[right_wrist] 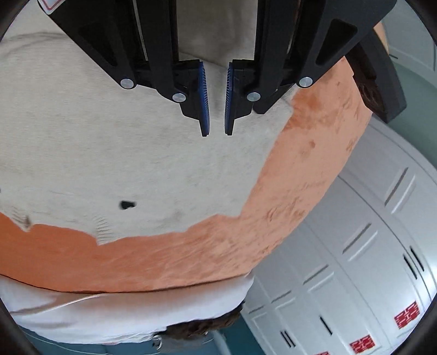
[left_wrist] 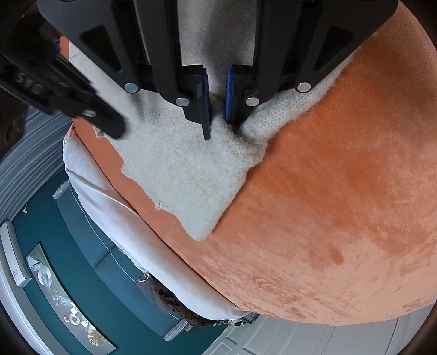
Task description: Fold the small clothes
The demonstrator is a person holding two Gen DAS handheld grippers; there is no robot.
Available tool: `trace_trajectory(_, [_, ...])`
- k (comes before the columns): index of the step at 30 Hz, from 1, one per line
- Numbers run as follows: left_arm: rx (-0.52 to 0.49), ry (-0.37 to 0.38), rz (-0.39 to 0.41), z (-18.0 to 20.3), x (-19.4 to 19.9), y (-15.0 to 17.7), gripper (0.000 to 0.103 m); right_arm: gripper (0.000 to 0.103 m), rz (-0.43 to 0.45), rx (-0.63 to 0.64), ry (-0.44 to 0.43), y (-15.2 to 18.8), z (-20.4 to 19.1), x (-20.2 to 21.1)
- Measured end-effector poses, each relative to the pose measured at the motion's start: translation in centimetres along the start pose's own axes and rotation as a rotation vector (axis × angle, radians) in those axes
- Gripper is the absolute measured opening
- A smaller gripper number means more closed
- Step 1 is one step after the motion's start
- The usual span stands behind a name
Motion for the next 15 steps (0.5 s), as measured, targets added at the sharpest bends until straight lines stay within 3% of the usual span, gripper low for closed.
trace_trajectory(3, [0.000, 0.009, 0.003, -0.2, -0.1, 0.1, 0.009, 0.004, -0.015, -0.022, 0.049, 0.0, 2.4, -0.8])
trace_trajectory(5, [-0.002, 0.013, 0.004, -0.2, -0.1, 0.1, 0.009, 0.002, 0.014, -0.086, 0.097, 0.9, 6.8, 0.9])
trace_trajectory(9, [-0.009, 0.015, 0.007, -0.2, -0.2, 0.2, 0.010, 0.000, 0.137, -0.378, 0.195, 4.5, 19.7, 8.7])
trace_trajectory(11, [-0.014, 0.011, 0.008, -0.1, -0.2, 0.3, 0.010, 0.000, 0.183, -0.485, 0.340, 6.4, 24.3, 12.9])
trace_trajectory(12, [-0.017, 0.007, 0.008, 0.0, -0.2, 0.3, 0.010, 0.000, 0.209, -0.536, 0.335, 7.4, 26.0, 14.9])
trace_trajectory(13, [-0.018, 0.005, 0.008, 0.0, -0.2, 0.3, 0.010, 0.009, 0.222, -0.560, 0.349, 7.8, 26.4, 16.1])
trace_trajectory(15, [-0.023, -0.002, 0.009, 0.2, -0.2, 0.3, 0.010, 0.009, 0.254, -0.530, 0.333, 7.7, 25.7, 17.6])
Point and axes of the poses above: each gripper's, at about its wrist camera, not at the fingertips, and x roughly against the way its jaws point, z to its right, y to its underside, the point moved 1 cm from there along -x, roughly the way its jaws point, and after that the axes turned 6 degrees about x, right-handed, at the moved point
